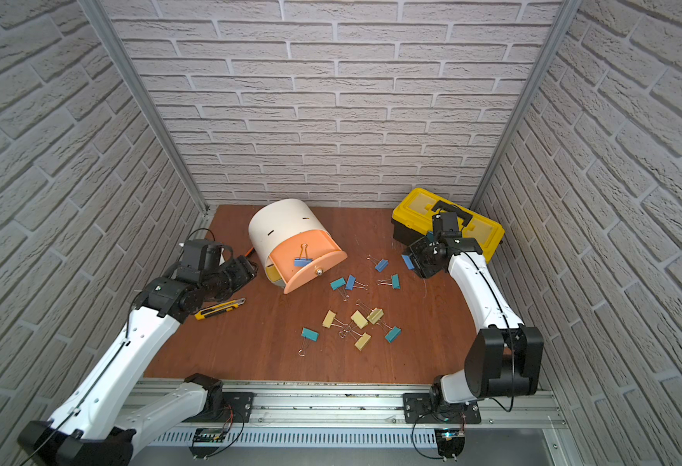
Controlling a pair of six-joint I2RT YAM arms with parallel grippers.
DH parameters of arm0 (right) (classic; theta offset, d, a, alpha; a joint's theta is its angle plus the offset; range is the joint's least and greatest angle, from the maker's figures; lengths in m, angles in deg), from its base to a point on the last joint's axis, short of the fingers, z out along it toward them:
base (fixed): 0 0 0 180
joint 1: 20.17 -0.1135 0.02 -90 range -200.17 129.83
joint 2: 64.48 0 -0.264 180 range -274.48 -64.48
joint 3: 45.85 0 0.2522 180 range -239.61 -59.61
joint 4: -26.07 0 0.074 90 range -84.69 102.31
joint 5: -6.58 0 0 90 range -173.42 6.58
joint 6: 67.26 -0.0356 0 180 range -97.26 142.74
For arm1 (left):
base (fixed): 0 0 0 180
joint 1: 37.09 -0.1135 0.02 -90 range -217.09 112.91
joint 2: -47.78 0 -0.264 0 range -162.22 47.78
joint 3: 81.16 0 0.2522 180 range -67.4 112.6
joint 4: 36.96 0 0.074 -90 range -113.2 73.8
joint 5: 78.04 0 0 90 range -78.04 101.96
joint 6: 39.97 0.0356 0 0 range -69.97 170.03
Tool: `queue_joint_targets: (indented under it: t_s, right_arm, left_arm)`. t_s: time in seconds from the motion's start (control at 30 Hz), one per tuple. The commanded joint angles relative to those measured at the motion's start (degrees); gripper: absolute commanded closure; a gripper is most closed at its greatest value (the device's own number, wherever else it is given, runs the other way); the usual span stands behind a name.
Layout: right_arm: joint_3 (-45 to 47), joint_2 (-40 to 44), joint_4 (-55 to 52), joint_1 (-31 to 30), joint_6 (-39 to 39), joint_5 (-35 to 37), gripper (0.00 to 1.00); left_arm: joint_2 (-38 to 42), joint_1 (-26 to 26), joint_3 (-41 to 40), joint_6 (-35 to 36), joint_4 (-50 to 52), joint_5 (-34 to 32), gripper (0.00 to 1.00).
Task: Put the binder clips in the drawer according to color
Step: Place the binder clip in the drawer.
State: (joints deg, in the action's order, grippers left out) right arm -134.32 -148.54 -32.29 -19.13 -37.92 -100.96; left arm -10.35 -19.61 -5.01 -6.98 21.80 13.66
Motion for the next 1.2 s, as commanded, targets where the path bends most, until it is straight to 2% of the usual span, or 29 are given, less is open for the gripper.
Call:
queue_joint_targets:
  t_s: [0.0,0.33,0.67,0.97,1.17]
  right_arm:
    - [-4.42,-1.21,-0.57,-2.71,4.97,-0.86,0.61]
    - [-22.01,-8.04,-4.25,-12.81,16.63,-1.75,0.6]
    - [-39.21,-16.48,-9.92,-21.49,29.05,-6.93,0.58]
    - [-51.26,-22.86,-18.07,-29.0,37.78,-3.31,0.56]
    - [-57.93,-27.72,-23.09,-33.7,42.03,3.27,0.57]
  left_arm:
    - [-1.33,0.77,2.59,0.84,-1.87,0.81,0.26]
    - [-6.82,3.52,8.88,1.82,-2.96,2.99,0.26]
    - [-8.02,5.03,11.08,1.97,-3.41,3.42,0.26]
    - [-11.4,5.61,13.21,2.08,-4.55,6.38,0.26]
    - [-14.15,5.72,14.8,2.26,-4.48,8.8,0.26]
